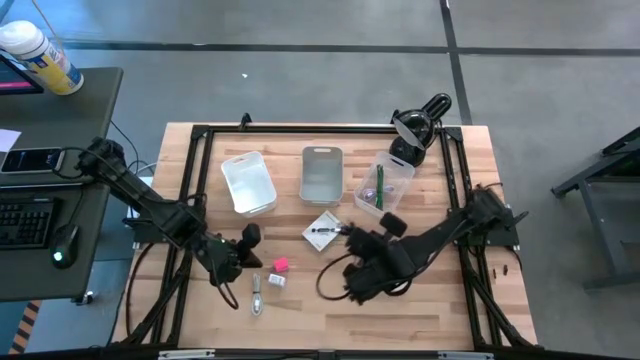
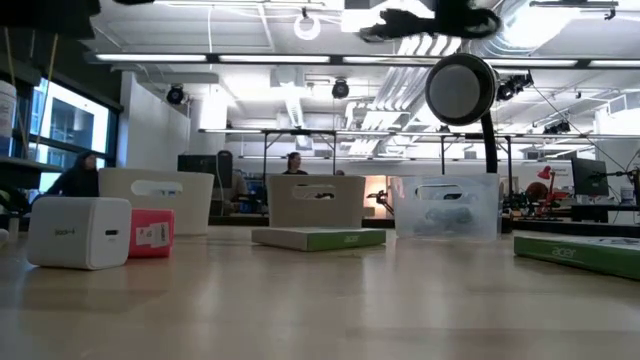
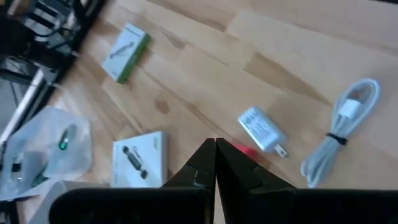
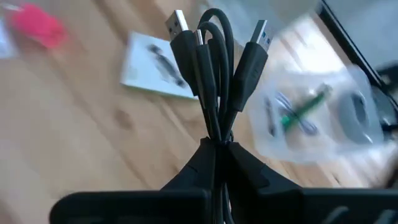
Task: Pick and place items into bin
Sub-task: Put the black charger cable into the transparent bin
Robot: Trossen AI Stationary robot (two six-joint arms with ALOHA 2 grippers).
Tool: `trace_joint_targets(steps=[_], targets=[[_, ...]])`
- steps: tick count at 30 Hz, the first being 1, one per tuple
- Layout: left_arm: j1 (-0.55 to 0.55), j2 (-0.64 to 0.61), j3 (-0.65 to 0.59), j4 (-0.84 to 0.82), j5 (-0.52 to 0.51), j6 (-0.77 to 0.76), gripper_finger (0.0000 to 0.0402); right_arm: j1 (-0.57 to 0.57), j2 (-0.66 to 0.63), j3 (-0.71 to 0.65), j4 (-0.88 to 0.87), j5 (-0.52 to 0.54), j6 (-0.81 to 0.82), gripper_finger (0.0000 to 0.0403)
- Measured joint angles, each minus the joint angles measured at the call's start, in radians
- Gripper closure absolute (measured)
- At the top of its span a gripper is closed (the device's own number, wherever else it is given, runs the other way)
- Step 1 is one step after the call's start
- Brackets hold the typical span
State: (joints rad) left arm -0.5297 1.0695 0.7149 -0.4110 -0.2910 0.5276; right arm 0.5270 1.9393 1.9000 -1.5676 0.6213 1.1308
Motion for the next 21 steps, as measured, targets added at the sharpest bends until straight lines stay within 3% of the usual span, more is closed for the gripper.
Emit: trace_joint_targets(steps=[4, 10, 16, 21], targets=[[0.0, 0.0, 0.028, -0.001, -0.017, 0.019, 0.0401, 0.005, -0.138, -0.244, 0.108, 0.026, 0.083, 0.0392], [0.0, 0.0, 0.055, 0.0, -0.072, 0.044, 0.0401, -0.056, -0.374, -0.617, 0.406, 0.035, 0.081, 0.0392], [0.0, 0.0, 0.059, 0.032, -0.147, 0.02, 0.0401, -0.219, -0.584, -0.885, 0.654, 0.011, 0.044, 0.0392], [0.0, 0.0, 0.059, 0.067, -0.208, -0.028, 0.0401, -0.406, -0.713, -1.033, 0.845, -0.068, -0.055, 0.0392]])
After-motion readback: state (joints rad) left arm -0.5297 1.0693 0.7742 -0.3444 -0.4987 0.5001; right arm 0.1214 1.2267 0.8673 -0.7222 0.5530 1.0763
